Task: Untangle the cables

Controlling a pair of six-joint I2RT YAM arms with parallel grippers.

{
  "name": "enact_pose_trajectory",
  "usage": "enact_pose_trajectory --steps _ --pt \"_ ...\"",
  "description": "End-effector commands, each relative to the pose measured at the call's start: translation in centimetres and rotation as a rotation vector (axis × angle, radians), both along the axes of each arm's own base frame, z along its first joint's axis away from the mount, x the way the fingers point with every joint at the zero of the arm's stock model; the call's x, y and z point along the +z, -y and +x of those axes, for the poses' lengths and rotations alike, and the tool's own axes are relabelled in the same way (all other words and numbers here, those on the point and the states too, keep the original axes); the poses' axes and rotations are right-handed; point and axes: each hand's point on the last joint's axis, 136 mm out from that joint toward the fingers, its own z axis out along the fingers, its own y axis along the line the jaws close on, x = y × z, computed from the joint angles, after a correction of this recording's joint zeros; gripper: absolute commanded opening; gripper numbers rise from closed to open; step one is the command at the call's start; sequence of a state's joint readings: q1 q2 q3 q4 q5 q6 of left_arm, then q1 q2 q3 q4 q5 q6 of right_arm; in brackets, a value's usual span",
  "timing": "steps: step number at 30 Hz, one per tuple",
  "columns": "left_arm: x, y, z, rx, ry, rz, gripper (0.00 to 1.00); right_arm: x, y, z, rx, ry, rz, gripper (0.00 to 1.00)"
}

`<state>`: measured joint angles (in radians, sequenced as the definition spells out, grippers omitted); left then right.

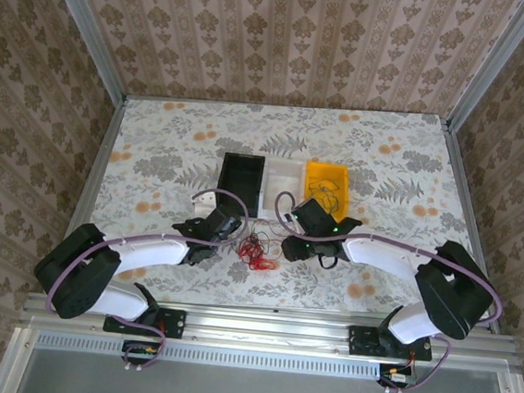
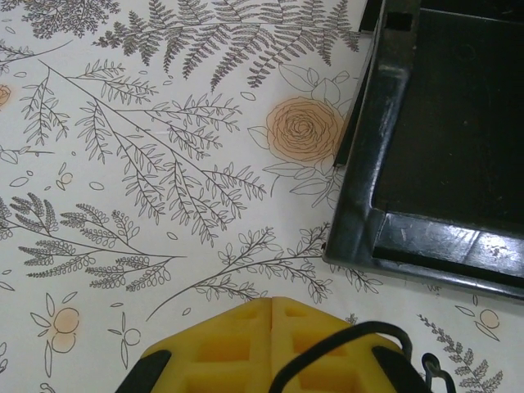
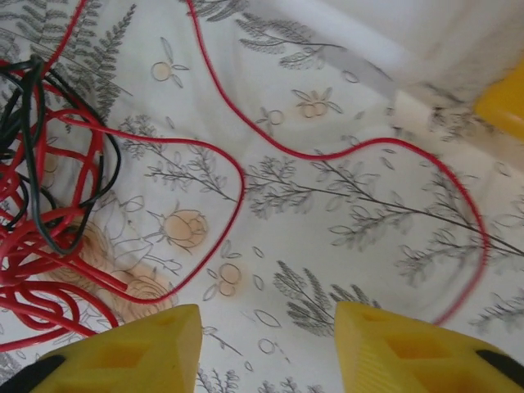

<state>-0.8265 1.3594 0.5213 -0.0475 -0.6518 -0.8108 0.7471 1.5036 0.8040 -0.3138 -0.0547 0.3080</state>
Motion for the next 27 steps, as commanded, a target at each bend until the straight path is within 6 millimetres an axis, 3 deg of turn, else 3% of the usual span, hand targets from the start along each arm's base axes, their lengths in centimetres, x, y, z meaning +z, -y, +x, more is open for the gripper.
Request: enact_pose_trajectory --steps 1,13,15,18,22,27 --pt "1.2 0.2 0.4 0.009 0.034 -0.005 0.00 0.8 -2.2 0.6 0.051 0.004 0.049 0.51" --pt "1.2 -0.2 0.2 0.021 0.039 -0.006 0.00 -2.7 -3.1 0.6 0.083 -0.088 -0.030 0.49" --pt "1.2 -0.3 0.2 0.023 0.040 -0.003 0.00 -3.2 -3.0 0.6 0.086 -0.098 -0.044 0.41" --pt "1.2 -0.4 0.2 0.030 0.041 0.000 0.00 -3.3 -2.8 0.6 0.077 -0.090 -0.053 0.15" --pt "1.2 -1.2 -0.1 0.067 0.036 0.017 0.00 -1.9 0.0 2.0 -0.054 0.003 -0.079 0.02" --pt "1.4 -3.9 -1.0 0.194 0.022 0.080 0.00 0.7 7.3 4.0 -0.419 0.094 -0.067 0.00"
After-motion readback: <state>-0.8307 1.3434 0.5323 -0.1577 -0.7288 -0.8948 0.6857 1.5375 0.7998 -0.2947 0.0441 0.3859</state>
